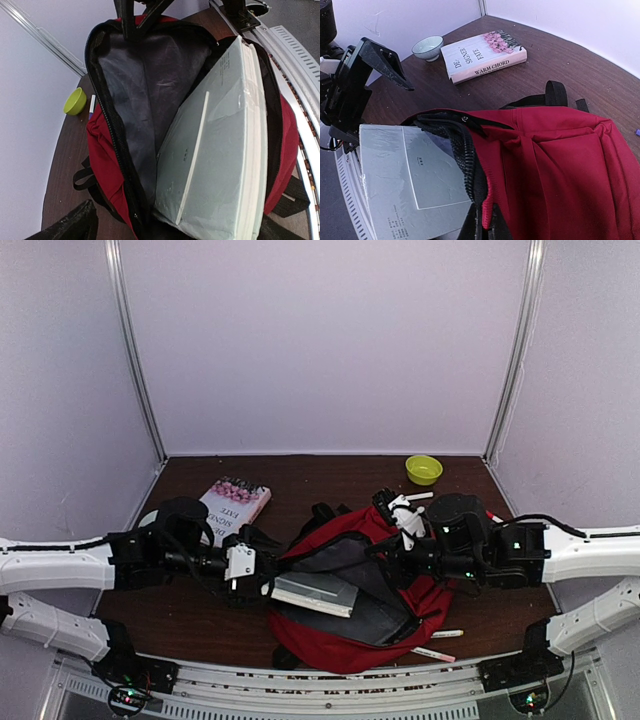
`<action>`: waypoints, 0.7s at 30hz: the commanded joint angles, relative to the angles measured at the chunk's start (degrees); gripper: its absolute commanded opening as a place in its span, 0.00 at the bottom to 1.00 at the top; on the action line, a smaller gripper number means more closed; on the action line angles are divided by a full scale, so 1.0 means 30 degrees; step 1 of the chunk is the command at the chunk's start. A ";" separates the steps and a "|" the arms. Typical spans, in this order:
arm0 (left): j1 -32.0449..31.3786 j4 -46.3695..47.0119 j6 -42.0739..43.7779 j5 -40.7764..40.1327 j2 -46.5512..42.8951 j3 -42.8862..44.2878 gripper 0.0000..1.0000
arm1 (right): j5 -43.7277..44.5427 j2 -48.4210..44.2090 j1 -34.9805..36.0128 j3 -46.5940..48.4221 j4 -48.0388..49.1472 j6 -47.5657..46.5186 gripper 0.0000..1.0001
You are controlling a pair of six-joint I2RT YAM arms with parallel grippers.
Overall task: Pack the student bag
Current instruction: Place the book in the largest pocket of the bag.
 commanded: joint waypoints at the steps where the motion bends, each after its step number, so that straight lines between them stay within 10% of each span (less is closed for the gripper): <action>1: 0.0116 -0.1532 -0.1104 -0.0734 -0.1342 0.0755 0.98 | -0.0351 0.0160 -0.0115 0.0782 0.0169 0.0106 0.00; 21: -0.1013 -0.8017 -0.8680 -0.1939 -0.3411 0.5546 0.95 | -0.0498 0.0370 -0.0122 0.0848 0.0487 -0.0008 0.00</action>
